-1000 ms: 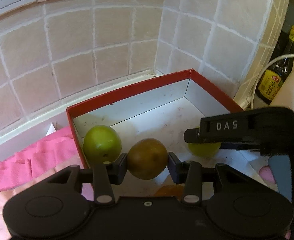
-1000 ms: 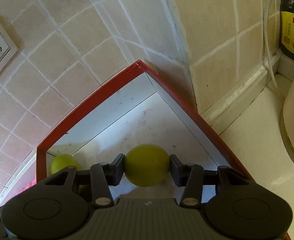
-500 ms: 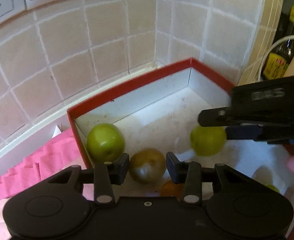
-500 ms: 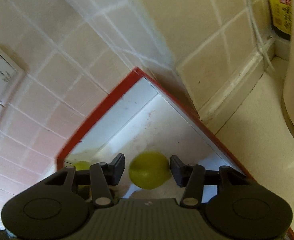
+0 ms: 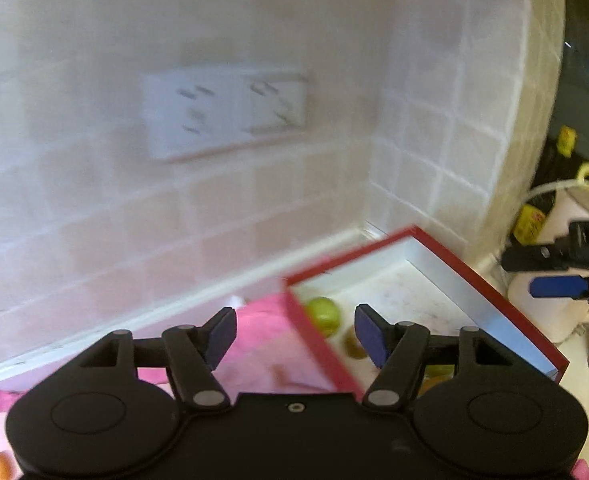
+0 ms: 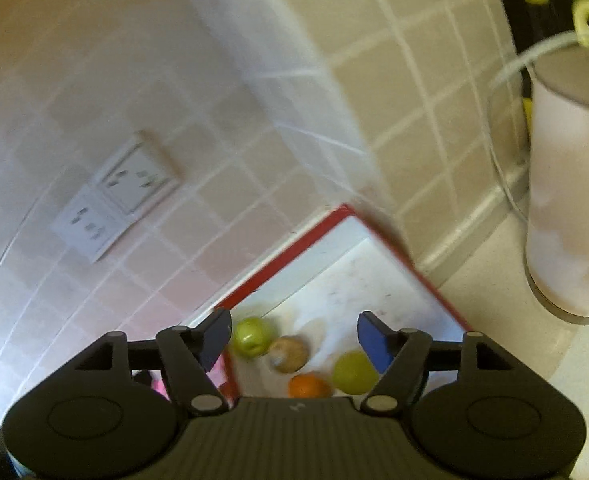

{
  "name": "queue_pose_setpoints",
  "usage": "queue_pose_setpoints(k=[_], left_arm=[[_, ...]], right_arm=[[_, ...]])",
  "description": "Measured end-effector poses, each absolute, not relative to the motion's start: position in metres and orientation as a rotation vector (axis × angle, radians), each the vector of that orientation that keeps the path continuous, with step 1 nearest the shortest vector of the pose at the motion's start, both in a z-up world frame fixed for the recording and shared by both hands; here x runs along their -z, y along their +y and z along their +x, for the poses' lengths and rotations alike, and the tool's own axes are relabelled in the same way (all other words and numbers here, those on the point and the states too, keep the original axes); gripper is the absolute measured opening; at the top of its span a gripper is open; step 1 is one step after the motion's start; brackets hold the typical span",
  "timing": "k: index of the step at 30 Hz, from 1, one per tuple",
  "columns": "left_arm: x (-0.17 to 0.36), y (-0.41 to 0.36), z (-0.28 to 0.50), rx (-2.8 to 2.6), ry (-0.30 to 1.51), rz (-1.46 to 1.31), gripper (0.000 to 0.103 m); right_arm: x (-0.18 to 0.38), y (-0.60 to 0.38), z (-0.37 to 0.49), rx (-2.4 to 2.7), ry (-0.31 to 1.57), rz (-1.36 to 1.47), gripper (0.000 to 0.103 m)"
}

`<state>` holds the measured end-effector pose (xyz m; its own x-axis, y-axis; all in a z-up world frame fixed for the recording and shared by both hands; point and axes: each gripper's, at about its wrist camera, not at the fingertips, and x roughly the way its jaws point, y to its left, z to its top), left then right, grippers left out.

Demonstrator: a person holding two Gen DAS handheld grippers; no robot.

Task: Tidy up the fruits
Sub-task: 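Open both tools and move them back over the fruit on the cloth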

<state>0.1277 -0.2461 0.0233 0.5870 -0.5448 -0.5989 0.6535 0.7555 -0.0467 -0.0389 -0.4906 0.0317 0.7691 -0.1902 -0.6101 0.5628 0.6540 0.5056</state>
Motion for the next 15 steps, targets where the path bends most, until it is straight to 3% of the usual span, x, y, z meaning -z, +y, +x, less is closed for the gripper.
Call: queue_pose_setpoints(k=[3,15], left_arm=[[-0.045,-0.196,0.123,0.648,0.608,0.14,0.08],[-0.08,0.003,0.114,0.359,0.607,-0.056,0.08]], right_arm=[[-0.051,-0.46,-0.04,0.419,0.536,0.696,0.078],[-0.062,-0.316,0.012,0.215,0.664,0.513,0.081]])
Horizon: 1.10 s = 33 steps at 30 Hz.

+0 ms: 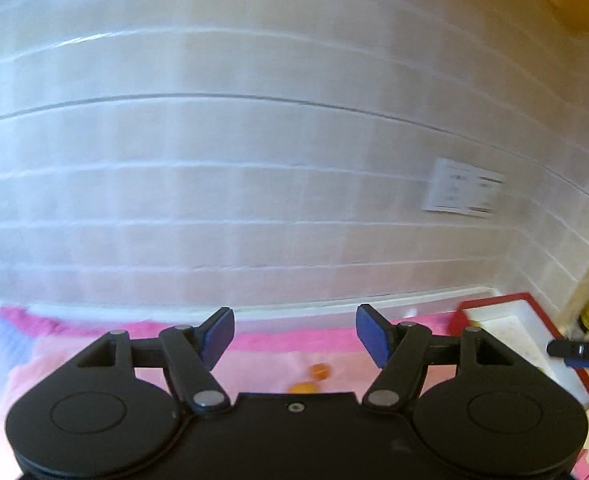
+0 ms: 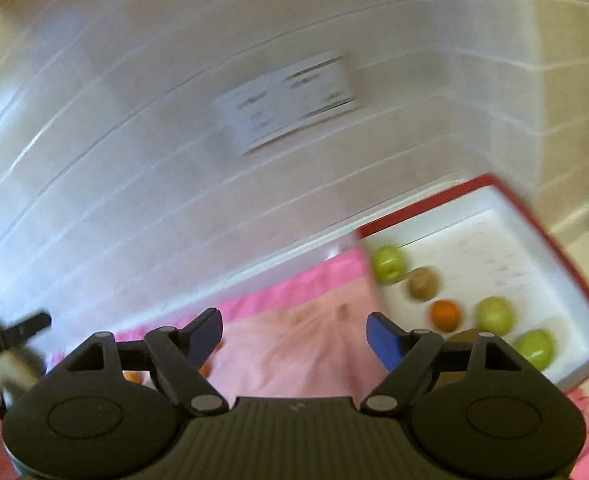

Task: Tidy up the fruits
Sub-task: 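Open both tools and move them back over the fruit on the cloth, then grasp a tangerine with the left tool while the right tool grasps a large orange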

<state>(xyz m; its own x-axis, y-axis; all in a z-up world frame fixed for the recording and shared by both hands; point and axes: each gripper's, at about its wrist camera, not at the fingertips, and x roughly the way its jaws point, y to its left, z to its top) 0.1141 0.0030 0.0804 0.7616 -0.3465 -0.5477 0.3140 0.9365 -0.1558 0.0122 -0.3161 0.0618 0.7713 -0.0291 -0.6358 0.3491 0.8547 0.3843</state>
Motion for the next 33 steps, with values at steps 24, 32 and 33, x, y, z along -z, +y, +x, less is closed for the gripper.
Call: queue_pose_setpoints(k=[24,32,33], left_arm=[[0.038,0.071,0.159,0.213,0.836,-0.034,0.08],[0.059,0.061,0.171,0.242,0.87,-0.013,0.08],[0.062,0.061,0.172,0.25,0.878,-0.012,0.08]], right_arm=[[0.029,-0.129,0.093,-0.023,0.993,0.201,0.082],[0.046,-0.133,0.107,-0.018,1.046,0.202,0.082],[0.048,-0.134,0.108,-0.017,1.05,0.204,0.082]])
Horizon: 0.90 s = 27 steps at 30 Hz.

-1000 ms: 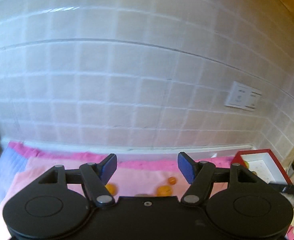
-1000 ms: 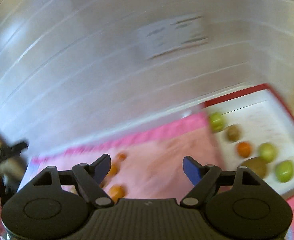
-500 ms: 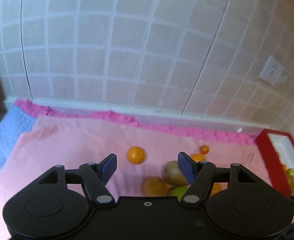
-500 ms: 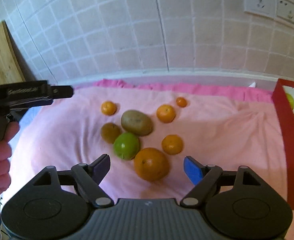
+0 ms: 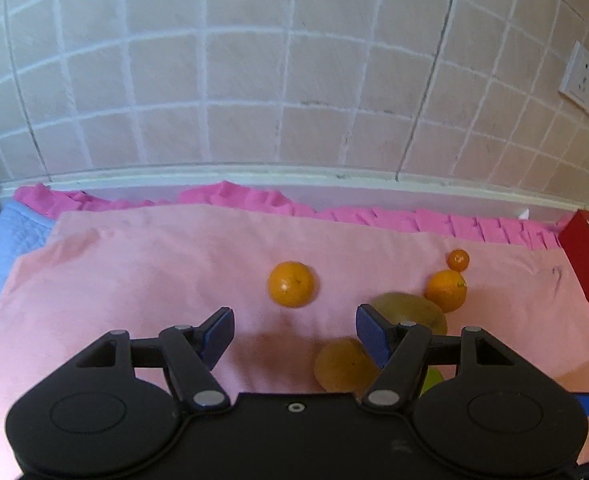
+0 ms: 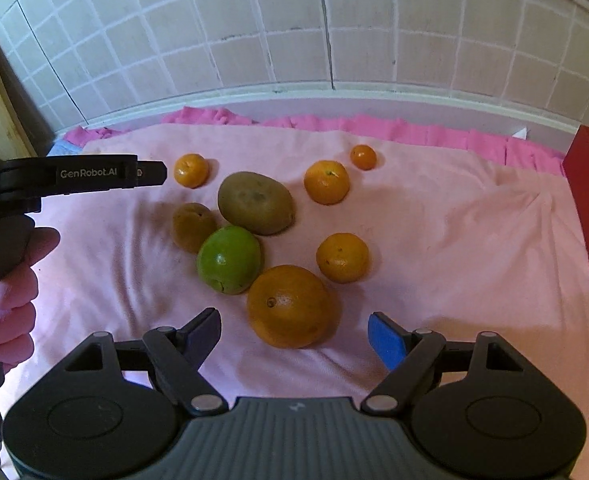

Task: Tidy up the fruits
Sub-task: 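Grasp a tangerine with the left tool while the right tool grasps a large orange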

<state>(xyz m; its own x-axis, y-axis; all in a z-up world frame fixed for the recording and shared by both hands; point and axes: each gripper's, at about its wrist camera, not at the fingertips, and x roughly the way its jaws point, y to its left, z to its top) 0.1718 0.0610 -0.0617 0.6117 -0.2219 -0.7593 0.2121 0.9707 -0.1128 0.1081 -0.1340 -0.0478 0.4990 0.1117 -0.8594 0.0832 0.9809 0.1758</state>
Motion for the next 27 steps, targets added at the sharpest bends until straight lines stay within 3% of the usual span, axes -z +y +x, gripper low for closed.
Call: queue_pose_setpoints(k=[12,20,24,26,27], left_arm=[[0.087,0.066,0.203,0.197,0.873,-0.05,0.079],[0.105,0.054,0.232,0.207,0.88,-0.059,0.079],[0.113,0.04,0.24,0.185,0.889,-0.018,0.062],[0.113,0.035,0.24,0.191,0.878,-0.001,0.042],[0.111,0.034,0.24,0.195,0.876,-0.002,0.043]], right_arm=[[0.077,-0.134,0.129,-0.043,1.114,0.221,0.081],[0.089,-0.138,0.139,-0.079,1.135,0.268,0.065],[0.092,-0.144,0.142,-0.084,1.124,0.306,0.062],[0.094,-0.147,0.145,-0.084,1.118,0.335,0.062],[0.095,-0.148,0.146,-0.087,1.113,0.342,0.06]])
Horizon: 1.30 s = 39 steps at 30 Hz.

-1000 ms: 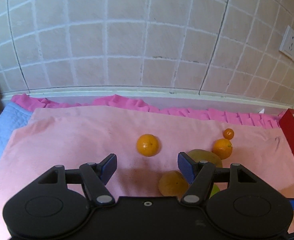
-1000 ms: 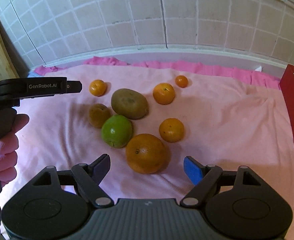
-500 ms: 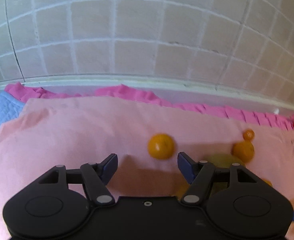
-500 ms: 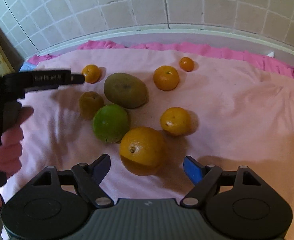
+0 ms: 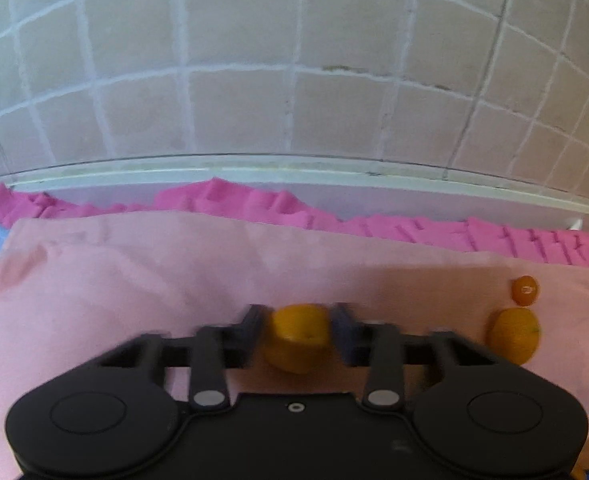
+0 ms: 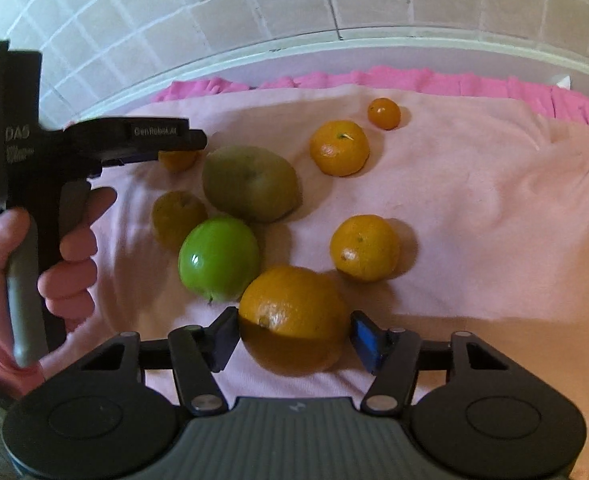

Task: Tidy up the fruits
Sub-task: 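Grasp a tangerine with the left tool while the right tool grasps a large orange, then carry tangerine and orange into the red box and open both tools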

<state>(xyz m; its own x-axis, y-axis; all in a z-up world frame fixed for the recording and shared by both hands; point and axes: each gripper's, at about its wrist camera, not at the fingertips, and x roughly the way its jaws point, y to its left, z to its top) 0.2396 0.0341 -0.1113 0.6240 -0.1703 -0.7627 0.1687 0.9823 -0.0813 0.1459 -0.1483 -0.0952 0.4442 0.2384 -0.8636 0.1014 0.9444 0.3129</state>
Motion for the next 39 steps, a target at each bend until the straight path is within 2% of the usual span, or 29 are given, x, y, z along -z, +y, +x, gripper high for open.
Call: queue_pose_setpoints(k=[7,13,19,24,29,34,39], left_arm=[[0.077,0.033,0.223,0.22,0.79,-0.004,0.042],[0.012,0.017,0.2,0.318,0.648,-0.027,0.042],[-0.049,-0.039,0.17,0.492,0.531,0.011,0.042],[-0.076,-0.103,0.151,0.639,0.471,0.004,0.042],[-0.066,-0.182,0.142,0.785,0.537,-0.055,0.042],[-0.028,-0.26,0.143,0.865,0.672,-0.058,0.042],[0.006,-0.302,0.152,0.862,0.755,-0.099,0.042]], right_arm=[[0.082,-0.161,0.132,-0.089,1.078,0.395,0.058],[0.029,-0.199,0.092,-0.02,0.94,0.417,0.058],[-0.014,-0.271,0.025,0.147,0.825,0.431,0.058],[-0.028,-0.338,-0.033,0.354,0.784,0.45,0.059],[-0.017,-0.385,-0.057,0.439,0.841,0.473,0.059],[0.005,-0.405,-0.055,0.395,0.879,0.5,0.059],[0.027,-0.422,-0.04,0.34,0.936,0.538,0.059]])
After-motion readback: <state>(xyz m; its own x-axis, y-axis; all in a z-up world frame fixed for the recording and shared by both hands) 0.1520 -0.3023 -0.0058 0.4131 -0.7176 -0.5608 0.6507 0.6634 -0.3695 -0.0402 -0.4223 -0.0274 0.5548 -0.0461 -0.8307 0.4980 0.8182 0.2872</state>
